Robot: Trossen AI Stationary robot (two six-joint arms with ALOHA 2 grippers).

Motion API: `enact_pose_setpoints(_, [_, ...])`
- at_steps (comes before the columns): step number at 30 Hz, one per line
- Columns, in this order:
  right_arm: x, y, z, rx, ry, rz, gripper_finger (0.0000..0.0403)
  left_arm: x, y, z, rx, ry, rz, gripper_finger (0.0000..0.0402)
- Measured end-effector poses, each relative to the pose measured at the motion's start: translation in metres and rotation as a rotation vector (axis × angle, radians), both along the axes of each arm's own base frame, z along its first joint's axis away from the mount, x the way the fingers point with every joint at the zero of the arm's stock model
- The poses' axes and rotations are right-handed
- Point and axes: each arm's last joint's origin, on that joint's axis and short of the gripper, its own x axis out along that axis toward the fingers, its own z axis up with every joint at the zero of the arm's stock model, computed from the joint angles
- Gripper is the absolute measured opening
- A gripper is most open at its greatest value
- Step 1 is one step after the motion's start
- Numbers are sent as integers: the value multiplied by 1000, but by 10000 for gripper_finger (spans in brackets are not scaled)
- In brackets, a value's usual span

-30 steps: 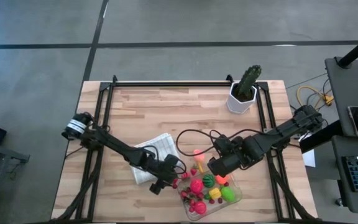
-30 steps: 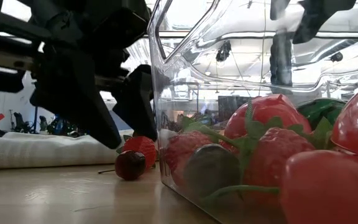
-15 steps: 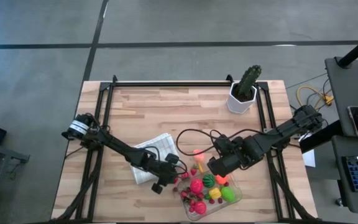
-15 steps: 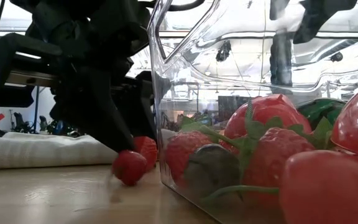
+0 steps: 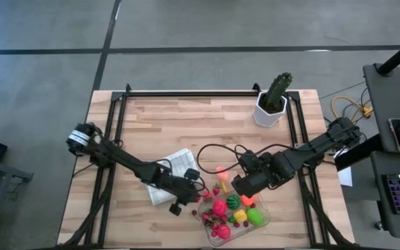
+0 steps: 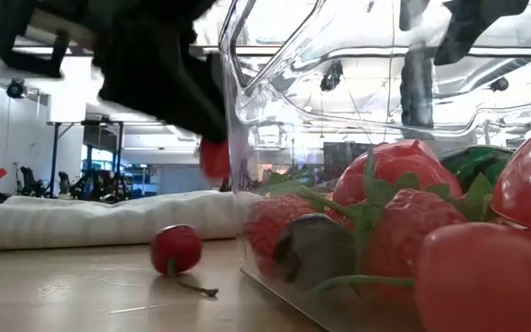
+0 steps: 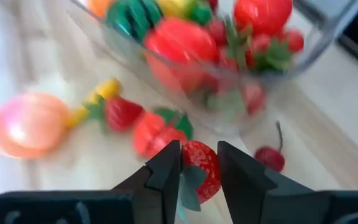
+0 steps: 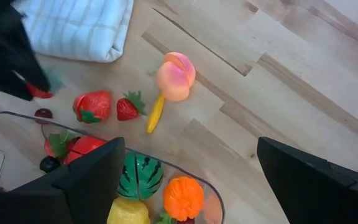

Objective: Pick and placing Produce into tupperware
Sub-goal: Put the strawberry into the transparent bin

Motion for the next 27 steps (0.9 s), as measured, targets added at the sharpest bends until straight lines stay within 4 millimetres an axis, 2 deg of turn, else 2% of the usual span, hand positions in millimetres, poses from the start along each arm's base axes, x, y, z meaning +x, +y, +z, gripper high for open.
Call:
enact_pose_setpoints(7, [0,0,0,-10,7,23,357,-19,12,47,88,-87,56,88])
enact_pose_setpoints(12, [-1,0,0,-20,17,45,357,-30,17,89,49,-220,69,88])
enact_pose_setpoints(14, [-1,0,0,-23,22,44,357,-32,16,106,-37,-258,47,88])
enact_pose_setpoints(18, [-3,-2,1,-40,9,-9,357,-24,11,134,-337,-356,-49,88])
enact_pose_setpoints(20, [-6,-2,4,-55,-28,-50,357,-12,5,138,-455,-401,-61,88])
enact_pose_setpoints(21, [-8,-2,6,-59,-46,-67,357,-8,4,134,-474,-374,-48,88])
enact_pose_setpoints(25, [-15,3,13,-41,-93,-71,357,13,-5,101,-544,-192,19,88])
enact_pose_setpoints(27, [-20,8,16,-26,-108,-66,357,24,-11,88,-633,-97,37,88])
